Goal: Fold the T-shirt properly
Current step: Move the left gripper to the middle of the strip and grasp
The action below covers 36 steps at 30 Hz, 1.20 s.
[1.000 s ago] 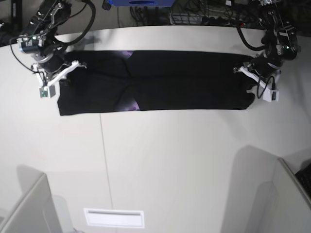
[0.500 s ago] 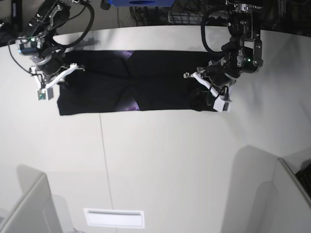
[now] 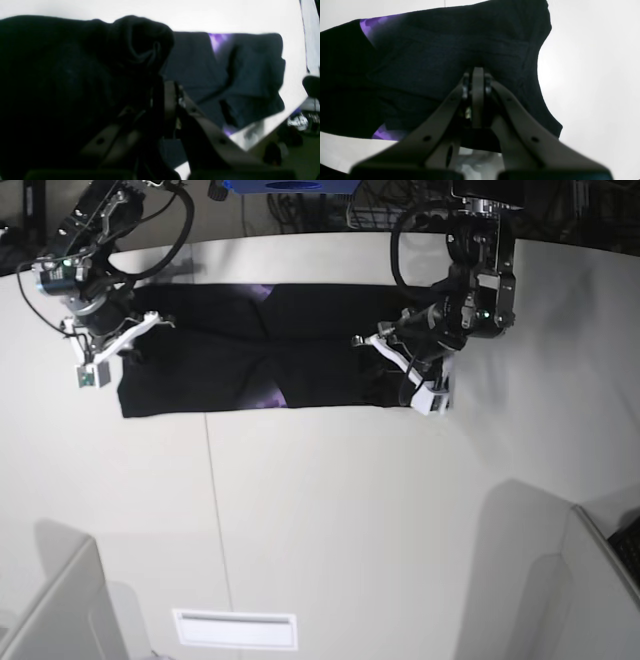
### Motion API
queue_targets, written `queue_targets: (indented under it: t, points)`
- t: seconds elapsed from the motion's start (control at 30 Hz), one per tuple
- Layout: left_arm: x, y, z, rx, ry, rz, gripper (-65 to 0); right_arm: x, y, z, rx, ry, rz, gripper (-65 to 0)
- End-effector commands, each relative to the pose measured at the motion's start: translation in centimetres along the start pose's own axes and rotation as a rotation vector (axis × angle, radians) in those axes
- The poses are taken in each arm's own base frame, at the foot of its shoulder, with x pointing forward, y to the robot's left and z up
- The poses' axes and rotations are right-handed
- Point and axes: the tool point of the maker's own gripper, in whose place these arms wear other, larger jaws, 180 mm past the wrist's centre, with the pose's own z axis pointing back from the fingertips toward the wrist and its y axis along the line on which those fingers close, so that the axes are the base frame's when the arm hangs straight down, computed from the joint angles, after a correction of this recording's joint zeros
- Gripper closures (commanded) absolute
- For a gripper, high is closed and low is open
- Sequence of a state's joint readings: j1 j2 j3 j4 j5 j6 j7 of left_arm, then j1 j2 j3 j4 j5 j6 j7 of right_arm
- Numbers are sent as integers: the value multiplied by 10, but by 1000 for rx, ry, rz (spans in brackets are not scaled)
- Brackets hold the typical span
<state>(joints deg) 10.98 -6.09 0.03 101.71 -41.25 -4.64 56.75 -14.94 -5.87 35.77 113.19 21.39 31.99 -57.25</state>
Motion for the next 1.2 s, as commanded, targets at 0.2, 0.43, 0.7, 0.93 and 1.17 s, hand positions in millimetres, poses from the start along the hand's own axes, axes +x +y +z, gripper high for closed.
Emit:
queue_targets:
  t: [0.2,0.43,0.7,0.93,1.17]
  points:
    - [8,-7,3,-24,-30,-5,0,13,-1,4,-3,-46,12,0]
    - [8,-9,4,-31,-31,-4,0,13,-1,3,-3,-46,11,0]
    - [8,-9,4,-32,-30,-6,0,13,-1,3,-4,-45,10,0]
    - [6,-9,4,-31,-24,-3,0,13,-1,3,-3,-45,11,0]
    - [-2,-11,3,-37,-13,14,0,17,-1,2,-4,-51,12,0]
